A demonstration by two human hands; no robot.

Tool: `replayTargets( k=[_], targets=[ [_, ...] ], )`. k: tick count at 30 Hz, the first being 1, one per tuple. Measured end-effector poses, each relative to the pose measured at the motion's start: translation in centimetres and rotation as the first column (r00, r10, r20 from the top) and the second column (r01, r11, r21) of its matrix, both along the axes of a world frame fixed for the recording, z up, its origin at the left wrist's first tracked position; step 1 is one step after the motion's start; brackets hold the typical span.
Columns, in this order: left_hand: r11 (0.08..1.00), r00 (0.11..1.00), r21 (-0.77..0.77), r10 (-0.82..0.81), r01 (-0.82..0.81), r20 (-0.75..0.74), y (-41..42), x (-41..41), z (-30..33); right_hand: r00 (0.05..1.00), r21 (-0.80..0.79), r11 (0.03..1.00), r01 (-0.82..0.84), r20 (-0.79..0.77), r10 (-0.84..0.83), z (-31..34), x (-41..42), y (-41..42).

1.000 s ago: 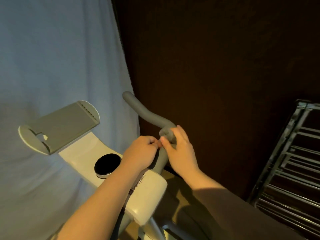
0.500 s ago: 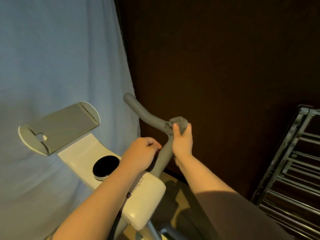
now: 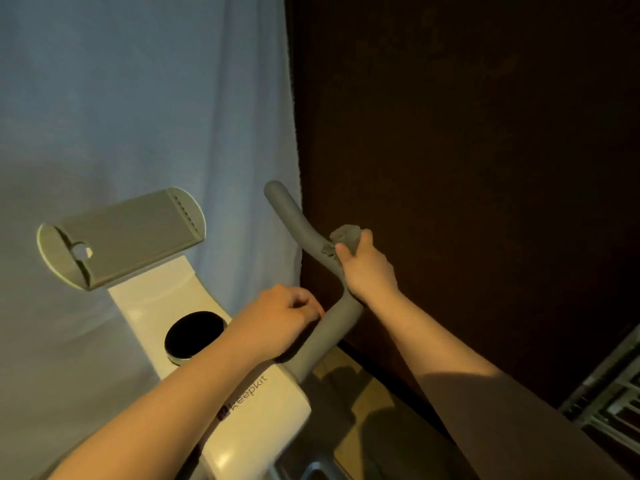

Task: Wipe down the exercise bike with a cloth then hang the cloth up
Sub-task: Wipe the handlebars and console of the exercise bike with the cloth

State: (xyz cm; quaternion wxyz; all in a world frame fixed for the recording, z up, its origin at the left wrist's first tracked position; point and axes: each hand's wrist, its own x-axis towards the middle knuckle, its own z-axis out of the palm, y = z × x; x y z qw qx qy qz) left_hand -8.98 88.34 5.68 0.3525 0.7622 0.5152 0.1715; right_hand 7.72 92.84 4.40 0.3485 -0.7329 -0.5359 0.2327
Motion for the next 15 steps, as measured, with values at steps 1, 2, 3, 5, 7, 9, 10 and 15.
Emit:
replayTargets(
  k=[1, 2, 3, 5, 7, 9, 10, 15],
  targets=[
    [1.0, 1.0, 0.001, -0.018, 0.018, -0.011, -0.1, 0.0, 0.0, 0.994, 0.031, 0.998, -0.054, 0.101, 0.051, 0.0, 0.1, -0.3],
    [0.999, 0.999, 0.003, -0.033, 0.033, -0.018, -0.2, 0.1, 0.0, 0.986, 0.045, 0.994, -0.098, 0.137, 0.091, 0.1, 0.3, -0.5],
    [0.999, 0.999, 0.001, -0.035, 0.035, -0.022, -0.2, 0.1, 0.1, 0.982, 0.056, 0.99, -0.132, 0.146, 0.123, 0.2, 0.5, -0.2],
    [0.999, 0.999, -0.015, -0.029, 0.029, -0.021, -0.3, 0.3, 0.4, 0.972, 0.042, 0.981, -0.187, 0.152, 0.178, 1.0, 0.3, 1.5],
    [0.999, 1.0, -0.036, -0.026, 0.027, 0.012, -0.4, 0.2, 0.7, 0.961, 0.043, 0.969, -0.243, 0.144, 0.235, 1.9, -0.6, 3.9],
    [0.999, 0.999, -0.047, -0.023, 0.025, 0.042, -0.6, -0.1, 0.8, 0.952, 0.078, 0.957, -0.28, 0.148, 0.267, 2.3, -1.5, 5.2],
    [0.999, 0.998, -0.047, -0.022, 0.024, 0.05, -0.6, -0.2, 0.8, 0.946, 0.091, 0.951, -0.297, 0.167, 0.279, 2.1, -1.6, 5.2],
    [1.0, 0.998, -0.022, -0.016, 0.017, 0.057, -0.6, -0.1, 0.4, 0.878, 0.111, 0.891, -0.44, 0.263, 0.401, 1.5, 0.2, 4.5]
  ],
)
